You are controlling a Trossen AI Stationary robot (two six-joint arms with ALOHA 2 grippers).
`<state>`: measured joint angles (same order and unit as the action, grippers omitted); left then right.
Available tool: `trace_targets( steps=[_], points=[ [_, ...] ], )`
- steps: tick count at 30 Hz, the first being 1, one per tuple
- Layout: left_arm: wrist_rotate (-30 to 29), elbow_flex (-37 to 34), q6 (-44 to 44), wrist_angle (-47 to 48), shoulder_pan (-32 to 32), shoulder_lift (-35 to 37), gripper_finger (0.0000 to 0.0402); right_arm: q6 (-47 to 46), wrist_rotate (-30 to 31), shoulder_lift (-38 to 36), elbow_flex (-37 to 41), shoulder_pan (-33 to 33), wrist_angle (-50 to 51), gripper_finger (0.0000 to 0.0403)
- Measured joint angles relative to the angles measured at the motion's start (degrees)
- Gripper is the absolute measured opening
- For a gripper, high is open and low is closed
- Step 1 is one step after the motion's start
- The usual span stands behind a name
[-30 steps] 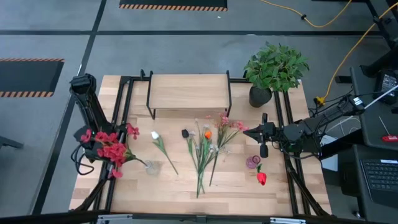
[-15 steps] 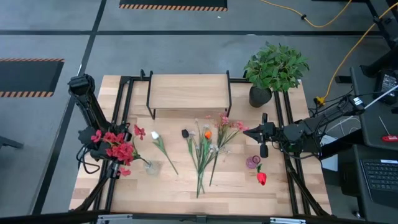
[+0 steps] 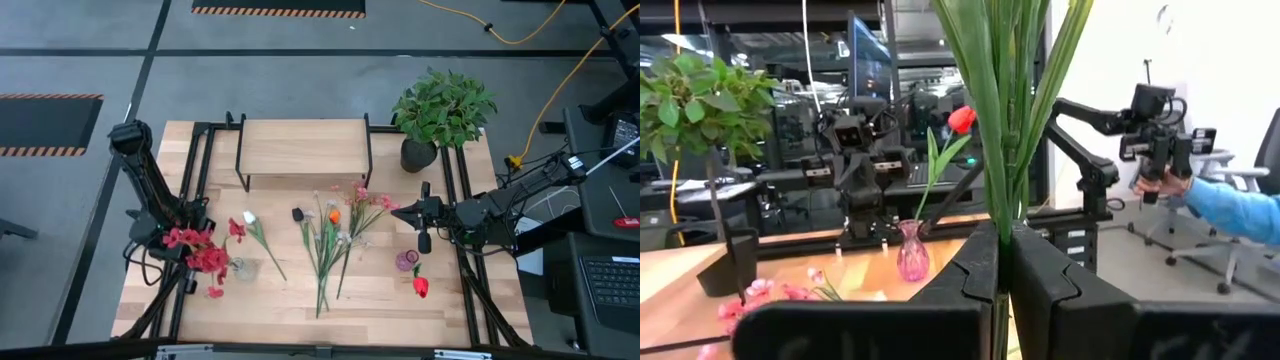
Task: Pick and place flowers into a vace then onto a shelf
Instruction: Put the red flowers into the transparent vase
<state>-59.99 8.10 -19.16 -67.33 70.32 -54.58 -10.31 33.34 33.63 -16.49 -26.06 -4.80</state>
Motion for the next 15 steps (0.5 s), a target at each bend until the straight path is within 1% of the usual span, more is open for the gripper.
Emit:
trace_targets(
  steps=[5,11,15],
  points=[
    [0.02,0.00,0.99,-0.10,0.00,-2.93,0.0008,0.00,0.01,0.02,0.00,0.00,0.00,0.0008],
    [-0.45,0.00,5.09,-0.14,-0.03,-6.33,0.0009,0.02,0.00,0.01,0.00,0.00,0.00,0.0008],
    [-0.44,0.00,5.55,-0.14,-0.02,-7.88,0.0015,0.00,0.00,0.01,0.00,0.00,0.00,0.0008]
  ],
)
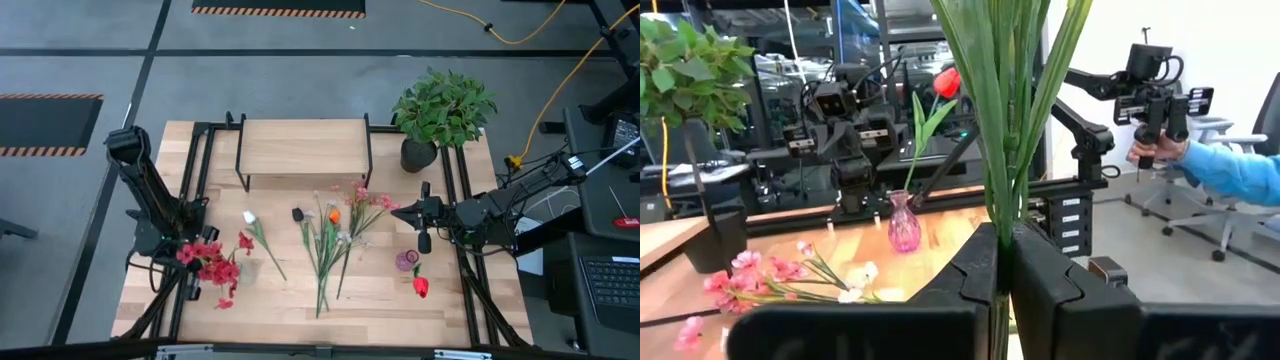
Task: Pick and place flowers into a vace then onto a shelf
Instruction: Put the red flowers into the transparent vase
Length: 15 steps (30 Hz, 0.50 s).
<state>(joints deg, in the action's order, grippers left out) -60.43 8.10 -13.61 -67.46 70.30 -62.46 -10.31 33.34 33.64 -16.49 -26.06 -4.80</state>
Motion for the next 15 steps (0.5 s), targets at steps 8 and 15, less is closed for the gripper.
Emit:
trace_targets(
  steps=[8,15],
  points=[
    [-5.18,0.00,0.02,-1.45,0.02,-0.33,0.0033,0.00,0.01,-0.01,0.00,0.00,0.00,0.0008],
    [-8.54,0.00,0.71,-1.39,0.07,-0.33,0.0070,0.00,0.00,0.01,0.00,0.02,0.00,0.0008]
  ],
)
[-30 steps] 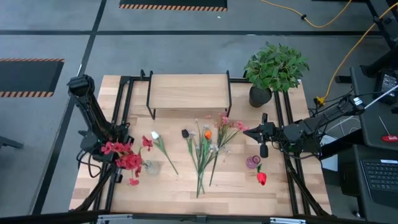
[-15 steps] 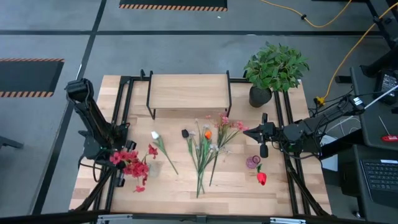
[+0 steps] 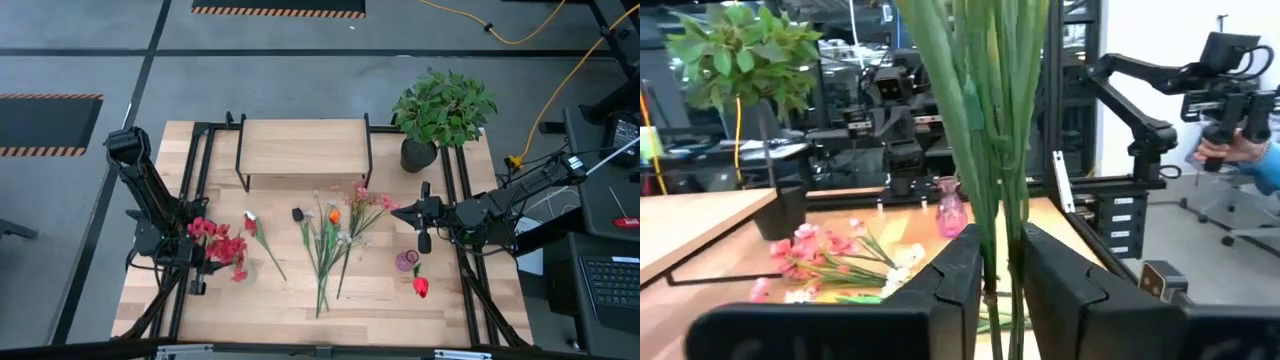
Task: Pick and place flowers into a vace then onto a shelf
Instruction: Put the red flowers into the transparent vase, then put the white flower into the pink vase
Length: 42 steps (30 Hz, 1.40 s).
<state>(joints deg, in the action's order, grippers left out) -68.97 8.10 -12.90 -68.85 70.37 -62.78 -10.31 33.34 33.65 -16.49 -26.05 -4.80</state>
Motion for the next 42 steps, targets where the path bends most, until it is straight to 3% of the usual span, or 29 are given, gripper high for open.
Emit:
trace_targets(
  steps=[9,18,25,35,42],
  points=[
    [-3.59,0.00,0.36,0.01,0.70,0.00,0.0143,0.00,0.00,0.00,0.00,0.00,-0.02,0.0008],
    [-11.80,0.00,0.34,-0.33,10.08,0.02,0.0194,0.02,0.00,0.00,0.00,0.00,-0.02,0.0008],
    [-21.04,0.02,-0.17,-1.73,15.61,0.04,0.0198,0.02,0.02,-0.02,0.00,-0.02,-0.02,0.0008],
    [-21.09,0.07,-0.68,-5.95,13.29,0.48,0.0188,-0.11,0.00,0.00,-0.01,-0.01,-0.02,0.0008],
    [-21.08,0.09,-7.49,-7.86,9.36,3.54,0.0154,-0.13,0.00,-0.01,0.00,-0.01,-0.03,0.0008]
  ],
)
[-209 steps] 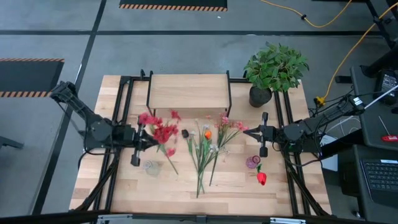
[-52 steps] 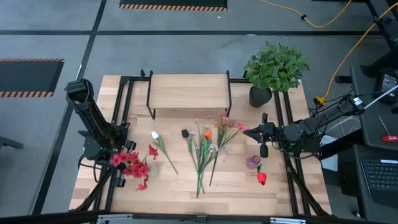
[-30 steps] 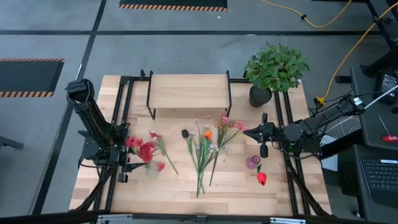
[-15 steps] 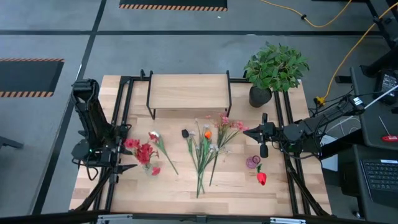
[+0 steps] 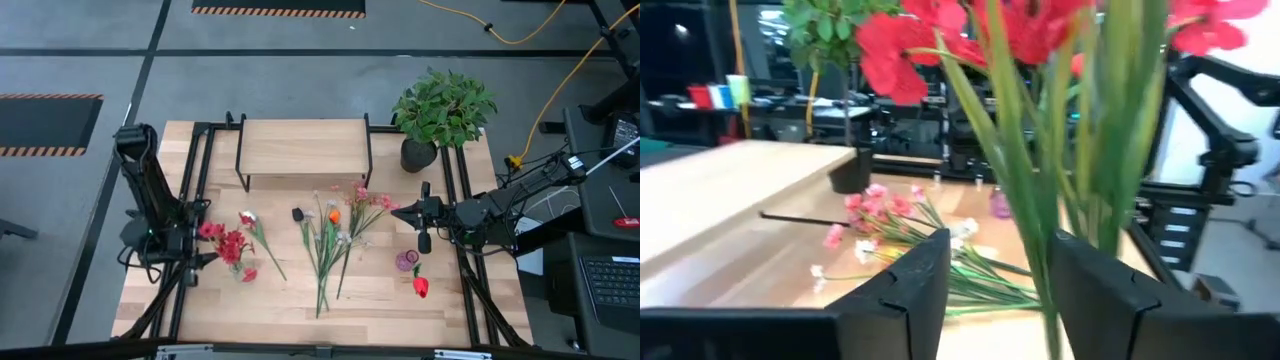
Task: Pick and place flowers into a vace then onto a shelf
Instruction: Put the white flower into the pink vase
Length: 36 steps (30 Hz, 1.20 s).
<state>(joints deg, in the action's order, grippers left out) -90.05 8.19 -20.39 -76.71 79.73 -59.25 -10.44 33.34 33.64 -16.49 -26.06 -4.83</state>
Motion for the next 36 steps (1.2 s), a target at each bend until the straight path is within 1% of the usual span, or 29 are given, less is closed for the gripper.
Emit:
trace_targets(
  steps=[4,9,15,20,25,32,36],
  points=[
    [-0.01,0.00,-3.84,0.03,-1.89,1.84,0.0132,0.01,0.00,0.00,0.00,0.01,-0.01,0.0008],
    [-0.01,-0.01,-7.51,0.13,-2.46,2.81,0.0112,0.20,0.00,0.00,0.00,-0.01,0.01,0.0008],
    [0.01,0.00,-8.68,0.11,-0.69,2.93,0.0108,0.25,-0.01,0.00,0.00,-0.01,0.72,0.0008],
    [0.01,0.00,-9.41,0.11,-1.20,2.93,0.0102,0.37,0.00,0.01,0.00,0.00,0.96,0.0008],
    [0.03,-0.01,-10.52,0.12,-4.46,2.93,0.0074,0.39,0.00,-0.01,0.00,0.00,0.96,0.0008],
    [0.01,0.00,-14.80,0.00,-11.67,3.92,0.0010,0.40,0.00,-0.01,-0.01,-0.01,0.96,0.0008],
    [0.01,-0.01,-19.51,0.00,-16.22,5.24,0.0004,0.41,0.00,-0.01,-0.01,0.01,0.93,0.0008]
  ],
)
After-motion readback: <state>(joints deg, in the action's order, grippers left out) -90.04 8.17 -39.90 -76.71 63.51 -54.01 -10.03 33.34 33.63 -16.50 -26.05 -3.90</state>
